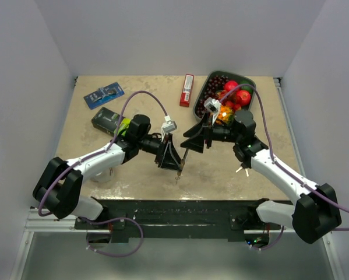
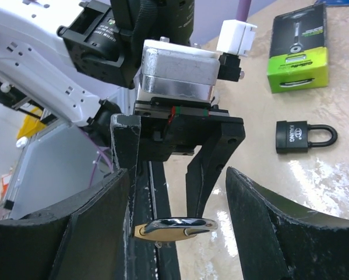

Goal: Unlock with the key

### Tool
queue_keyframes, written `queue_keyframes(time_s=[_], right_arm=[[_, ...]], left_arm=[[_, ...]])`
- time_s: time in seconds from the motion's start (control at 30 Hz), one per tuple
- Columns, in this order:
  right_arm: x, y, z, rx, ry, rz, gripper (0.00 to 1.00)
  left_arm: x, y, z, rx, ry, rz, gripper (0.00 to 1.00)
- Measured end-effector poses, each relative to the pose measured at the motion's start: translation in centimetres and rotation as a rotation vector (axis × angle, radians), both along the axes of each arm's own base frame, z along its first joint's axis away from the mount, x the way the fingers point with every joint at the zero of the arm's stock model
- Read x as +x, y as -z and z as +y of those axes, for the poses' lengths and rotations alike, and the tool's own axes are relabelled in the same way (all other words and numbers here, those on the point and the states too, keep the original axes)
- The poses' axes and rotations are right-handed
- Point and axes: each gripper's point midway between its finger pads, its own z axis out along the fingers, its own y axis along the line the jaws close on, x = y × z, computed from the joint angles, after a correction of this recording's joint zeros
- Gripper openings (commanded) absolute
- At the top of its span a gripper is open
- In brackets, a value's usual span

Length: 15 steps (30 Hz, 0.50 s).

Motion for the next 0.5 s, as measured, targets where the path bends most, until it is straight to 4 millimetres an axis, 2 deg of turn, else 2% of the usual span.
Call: queue_keyframes(time_s=[0.3,0.5], right_arm=[[-0.8,1.1,0.1,-0.043,-0.057,0.044,0.68],[-1.1,1.9,-0.1,-0.075,-0.062,0.071,0.59]], left_arm=[[-0.1,-0.5,-0.1,-0.025,0.015,-0.007,0.0],[0.3,-0.4,0.0,-0.023,0.0,-0.011,0.0]])
